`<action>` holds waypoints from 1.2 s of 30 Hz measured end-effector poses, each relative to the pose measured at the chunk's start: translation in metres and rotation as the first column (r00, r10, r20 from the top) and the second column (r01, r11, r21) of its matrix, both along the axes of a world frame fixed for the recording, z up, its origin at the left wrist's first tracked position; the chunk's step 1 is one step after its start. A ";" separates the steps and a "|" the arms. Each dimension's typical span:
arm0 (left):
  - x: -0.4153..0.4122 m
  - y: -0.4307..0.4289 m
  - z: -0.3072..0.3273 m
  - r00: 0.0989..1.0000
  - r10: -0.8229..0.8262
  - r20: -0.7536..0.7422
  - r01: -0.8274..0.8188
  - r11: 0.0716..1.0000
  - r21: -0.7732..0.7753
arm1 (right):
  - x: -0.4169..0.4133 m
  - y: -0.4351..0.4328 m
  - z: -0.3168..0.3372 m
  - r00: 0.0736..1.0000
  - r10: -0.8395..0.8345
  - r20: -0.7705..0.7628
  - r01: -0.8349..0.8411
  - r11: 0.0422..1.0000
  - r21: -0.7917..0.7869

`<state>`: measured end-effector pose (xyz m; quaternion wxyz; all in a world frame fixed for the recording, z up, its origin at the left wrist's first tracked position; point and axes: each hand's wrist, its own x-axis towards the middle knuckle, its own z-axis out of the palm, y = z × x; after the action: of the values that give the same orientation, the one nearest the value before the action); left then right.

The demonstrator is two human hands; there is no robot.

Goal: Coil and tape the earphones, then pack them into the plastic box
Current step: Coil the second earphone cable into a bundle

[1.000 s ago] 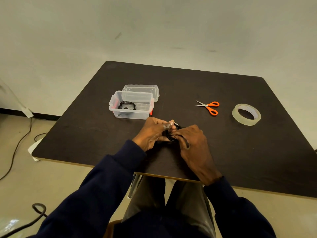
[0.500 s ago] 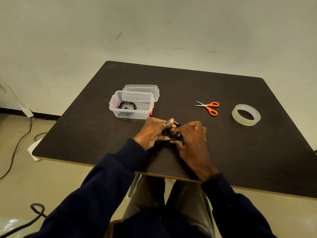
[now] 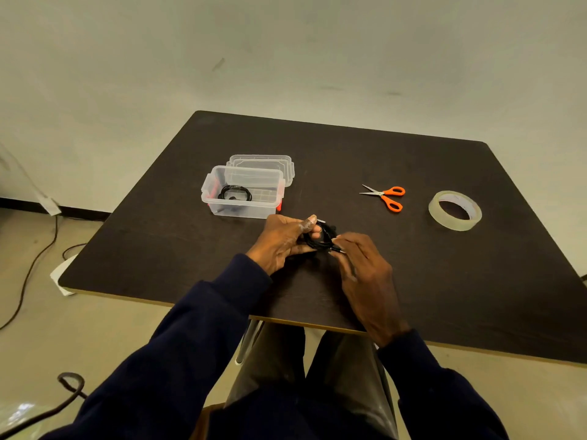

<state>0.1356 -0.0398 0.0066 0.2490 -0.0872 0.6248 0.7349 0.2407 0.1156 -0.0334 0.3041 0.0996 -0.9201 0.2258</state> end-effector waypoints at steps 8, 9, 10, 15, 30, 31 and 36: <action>0.000 -0.001 0.000 1.000 0.019 0.011 -0.019 0.999 0.044 | 0.010 0.003 -0.004 0.999 0.038 0.012 -0.038 0.999 0.011; 0.000 -0.001 -0.001 1.000 0.016 0.005 -0.017 0.999 0.042 | 0.013 0.003 -0.002 0.998 0.047 0.035 -0.046 0.999 -0.007; 0.001 -0.001 -0.001 1.000 0.014 -0.003 -0.014 0.999 0.041 | 0.015 0.002 -0.001 0.997 0.058 0.053 -0.057 0.998 -0.023; 0.006 0.005 -0.004 0.998 0.050 -0.041 -0.049 0.999 0.022 | 0.015 0.001 0.013 0.990 0.109 0.086 -0.104 0.992 -0.068; 0.017 0.006 -0.008 0.987 0.042 -0.154 -0.050 0.998 -0.047 | -0.028 -0.010 0.036 0.975 -0.051 0.214 0.101 0.969 -0.227; 0.017 0.006 -0.008 0.987 0.039 -0.156 -0.048 0.997 -0.058 | -0.028 -0.008 0.034 0.977 -0.060 0.205 0.096 0.981 -0.170; 0.016 0.006 -0.007 0.989 0.066 -0.134 -0.074 0.995 -0.061 | -0.022 0.000 0.027 0.962 0.040 0.271 -0.016 0.996 -0.089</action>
<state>0.1517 -0.0342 -0.0007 0.1782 -0.0684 0.6602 0.7264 0.2188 0.1160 -0.0062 0.1755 0.0674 -0.9411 0.2811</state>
